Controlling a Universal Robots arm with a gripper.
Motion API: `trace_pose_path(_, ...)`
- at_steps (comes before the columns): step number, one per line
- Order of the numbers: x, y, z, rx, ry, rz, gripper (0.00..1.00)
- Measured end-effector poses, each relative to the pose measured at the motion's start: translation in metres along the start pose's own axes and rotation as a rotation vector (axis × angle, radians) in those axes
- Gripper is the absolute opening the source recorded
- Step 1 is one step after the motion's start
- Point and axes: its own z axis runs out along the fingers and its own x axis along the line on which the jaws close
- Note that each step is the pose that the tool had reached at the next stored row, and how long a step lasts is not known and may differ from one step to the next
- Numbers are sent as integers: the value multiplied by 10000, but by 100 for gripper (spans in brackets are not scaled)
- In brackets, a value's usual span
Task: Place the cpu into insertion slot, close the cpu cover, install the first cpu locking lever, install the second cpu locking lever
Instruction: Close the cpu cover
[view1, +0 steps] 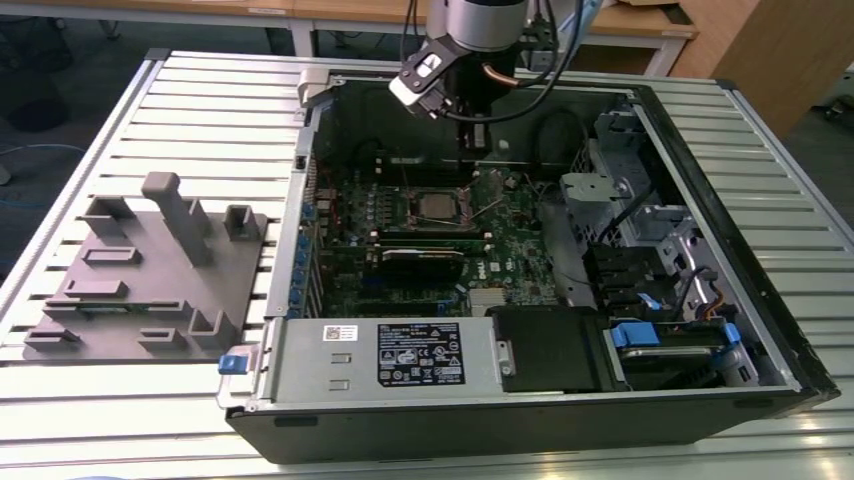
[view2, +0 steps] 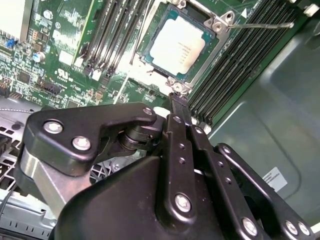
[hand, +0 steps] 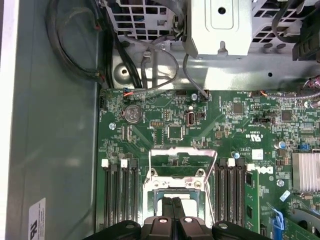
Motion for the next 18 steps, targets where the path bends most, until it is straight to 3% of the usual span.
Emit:
trace_pose_path(8,10,89,12,0,1,1,10)
trace_pose_path(18,12,100,16,-1,2,-1,10)
